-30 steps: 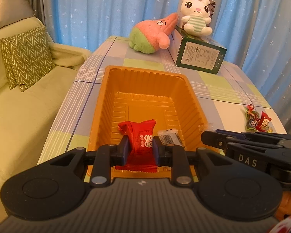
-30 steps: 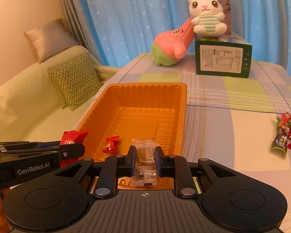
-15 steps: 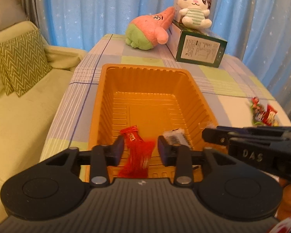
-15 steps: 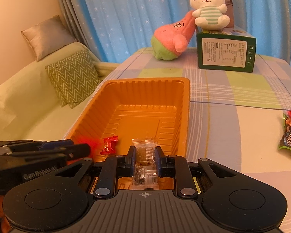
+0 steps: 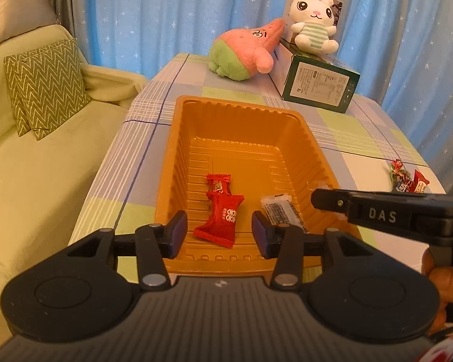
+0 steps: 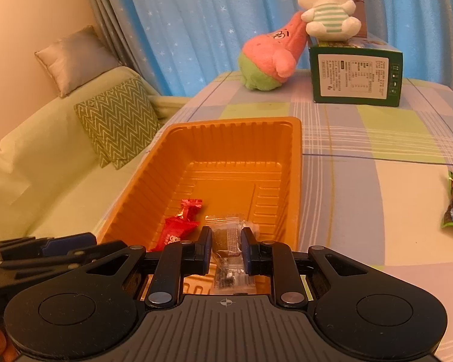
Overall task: Organize snacks
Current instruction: 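Open the left gripper to drop the red pack while the right gripper releases the brown candy into the tray, then withdraw both grippers from the orange tray toward the snack pile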
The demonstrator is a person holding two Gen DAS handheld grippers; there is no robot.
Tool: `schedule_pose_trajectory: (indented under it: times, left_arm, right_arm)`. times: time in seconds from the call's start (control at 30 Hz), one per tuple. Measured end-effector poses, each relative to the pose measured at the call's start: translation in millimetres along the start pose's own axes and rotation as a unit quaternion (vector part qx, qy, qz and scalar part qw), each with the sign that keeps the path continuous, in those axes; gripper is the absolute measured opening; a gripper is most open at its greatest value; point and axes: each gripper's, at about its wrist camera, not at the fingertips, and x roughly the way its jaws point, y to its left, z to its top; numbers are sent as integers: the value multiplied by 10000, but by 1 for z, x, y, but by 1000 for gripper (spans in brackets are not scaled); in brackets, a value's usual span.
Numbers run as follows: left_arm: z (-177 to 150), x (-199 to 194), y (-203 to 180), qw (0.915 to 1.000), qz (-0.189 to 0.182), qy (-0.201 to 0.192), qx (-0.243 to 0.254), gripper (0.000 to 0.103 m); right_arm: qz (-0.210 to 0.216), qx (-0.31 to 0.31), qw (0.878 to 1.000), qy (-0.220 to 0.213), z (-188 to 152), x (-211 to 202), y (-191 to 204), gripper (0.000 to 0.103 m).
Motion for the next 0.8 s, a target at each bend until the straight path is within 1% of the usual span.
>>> schedule_pose_trajectory:
  times: [0.07,0.13,0.17,0.2,0.23,0.27,0.43,0.57,0.6,0.7,0.8]
  left_arm:
    - [0,-3,2,10000,15,-20,-40,45]
    - [0,-6,5,9999,70,-53,-87,46]
    - [0,-7,6,9999,100,-65,-98,46]
    - [-1,-9,6,9998,126,-73,-99,47]
    - [-2,-10,7,9998,143,-75,-97,48]
    - [-2,-12,8,9998,161,-79,-103,48]
    - [-7,-22,6,9997,151,-112,-161,51]
    - [-10,-30,-1,9997,82,-146,-164,52]
    - [-10,-33,-4,9997,59,-162,-164,53]
    - [-11,-42,-14,9995,-85,-242,-168,62]
    - [-12,-53,-28,9993,-192,-308,-92,64]
  right_arm:
    - [159,72,9998,-90,3,1,0,21]
    - [448,130,9988,-139,5,2,0,21]
    - [484,98,9987,-134,6,2,0,22]
    - [460,83,9988,-156,7,1,0,34]
    - [453,114,9987,-205,6,-2,-2,53]
    - [447,181,9985,-264,6,-6,-4,57]
    - [223,424,9984,-286,-3,-27,-18,58]
    - [-84,588,9978,-297,-15,-52,-31,58]
    - [-152,616,9975,-301,-18,-58,-33,58]
    - [-384,675,9964,-335,-25,-80,-43,58]
    - [-655,802,9940,-349,-32,-103,-55,58]
